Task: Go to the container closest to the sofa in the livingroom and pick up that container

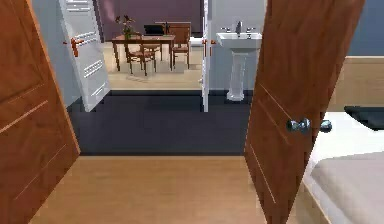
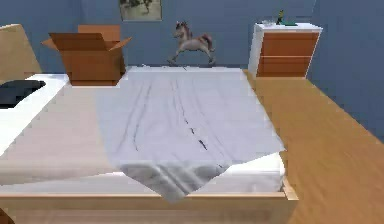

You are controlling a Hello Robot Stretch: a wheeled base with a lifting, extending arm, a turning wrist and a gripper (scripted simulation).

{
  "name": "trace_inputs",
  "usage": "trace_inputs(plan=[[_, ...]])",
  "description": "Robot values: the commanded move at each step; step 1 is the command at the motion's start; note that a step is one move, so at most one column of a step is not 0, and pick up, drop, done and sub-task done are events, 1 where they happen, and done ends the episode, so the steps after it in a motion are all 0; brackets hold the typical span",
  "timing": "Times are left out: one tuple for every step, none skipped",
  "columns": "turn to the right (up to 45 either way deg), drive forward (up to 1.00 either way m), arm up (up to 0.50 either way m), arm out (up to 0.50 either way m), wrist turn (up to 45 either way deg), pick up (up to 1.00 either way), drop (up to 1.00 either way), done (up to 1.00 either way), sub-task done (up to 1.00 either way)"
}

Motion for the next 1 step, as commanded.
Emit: trace_inputs(plan=[[-12.0,0.0,0.0,0.0,0.0,0.0,0.0,0.0,0.0]])
